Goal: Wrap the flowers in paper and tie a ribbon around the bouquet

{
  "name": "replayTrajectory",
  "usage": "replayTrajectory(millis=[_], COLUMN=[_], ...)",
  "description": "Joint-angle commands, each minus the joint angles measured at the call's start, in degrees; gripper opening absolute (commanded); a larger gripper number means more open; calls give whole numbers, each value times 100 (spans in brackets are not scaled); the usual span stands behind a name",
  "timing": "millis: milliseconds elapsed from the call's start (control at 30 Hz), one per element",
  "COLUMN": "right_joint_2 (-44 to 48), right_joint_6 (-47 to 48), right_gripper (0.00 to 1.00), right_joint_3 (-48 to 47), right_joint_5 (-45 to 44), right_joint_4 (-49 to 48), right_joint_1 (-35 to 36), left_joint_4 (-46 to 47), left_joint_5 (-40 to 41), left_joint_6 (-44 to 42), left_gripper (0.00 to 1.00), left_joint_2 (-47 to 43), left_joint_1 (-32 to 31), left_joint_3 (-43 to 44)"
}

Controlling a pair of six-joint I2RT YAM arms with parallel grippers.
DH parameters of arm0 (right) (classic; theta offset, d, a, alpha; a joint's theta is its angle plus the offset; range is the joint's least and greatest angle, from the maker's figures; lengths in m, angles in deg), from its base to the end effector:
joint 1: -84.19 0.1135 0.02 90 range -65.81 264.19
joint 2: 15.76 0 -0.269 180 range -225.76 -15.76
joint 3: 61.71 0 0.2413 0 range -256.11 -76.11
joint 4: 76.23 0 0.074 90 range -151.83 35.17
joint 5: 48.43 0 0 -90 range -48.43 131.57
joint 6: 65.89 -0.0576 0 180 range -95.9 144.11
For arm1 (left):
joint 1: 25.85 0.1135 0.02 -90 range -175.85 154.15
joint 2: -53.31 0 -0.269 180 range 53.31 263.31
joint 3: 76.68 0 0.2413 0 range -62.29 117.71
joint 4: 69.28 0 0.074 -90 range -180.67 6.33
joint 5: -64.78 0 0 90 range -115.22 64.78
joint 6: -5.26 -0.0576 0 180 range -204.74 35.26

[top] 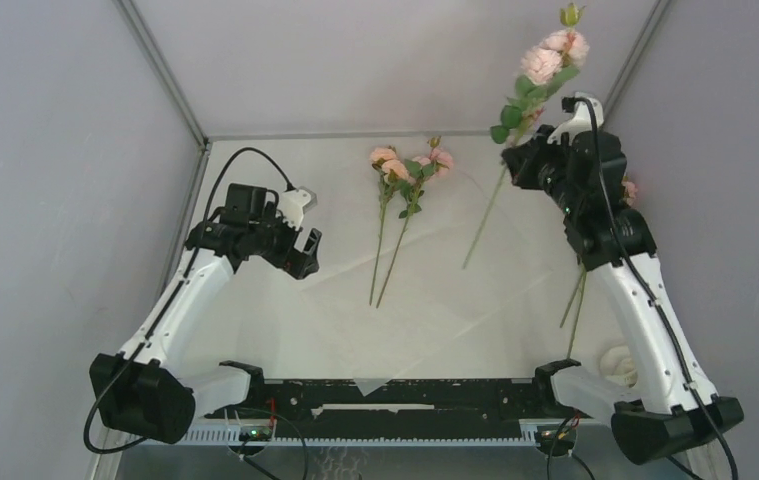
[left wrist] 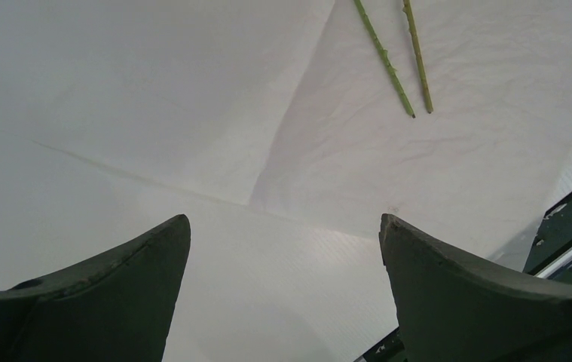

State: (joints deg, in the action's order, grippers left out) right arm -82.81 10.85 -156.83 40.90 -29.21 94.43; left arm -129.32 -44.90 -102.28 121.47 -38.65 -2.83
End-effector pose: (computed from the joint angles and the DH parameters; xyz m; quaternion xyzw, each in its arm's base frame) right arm 0.2486 0.0442 0.4320 0.0248 0.8135 0.1137 0.5698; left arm 0.2246 -0.0709 0.2829 0.2959 0.8916 -0.1501 0.3081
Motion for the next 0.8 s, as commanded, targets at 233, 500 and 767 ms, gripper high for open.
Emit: replayTrajectory(millis=[233,500,767], right_joint_2=[-2980,-5647,-4875], right_joint_6=[-1946,-1363,-179], right_gripper=[0,3,80], right_joint_3=[-502,-2727,-2515], right_joint_5=[753,157,-1817], right_joint_4=[-1794,-369,955], right_joint_1=[2168,2232,1936], left_joint_4=[-109,-71,-106], left_joint_5=[14,321,322], left_joint_6=[-32,-45,-82], left_gripper=[100,100,100], left_joint_2=[207,963,1118], left_joint_1=[-12,-12,-12], left_joint_3=[637,642,552])
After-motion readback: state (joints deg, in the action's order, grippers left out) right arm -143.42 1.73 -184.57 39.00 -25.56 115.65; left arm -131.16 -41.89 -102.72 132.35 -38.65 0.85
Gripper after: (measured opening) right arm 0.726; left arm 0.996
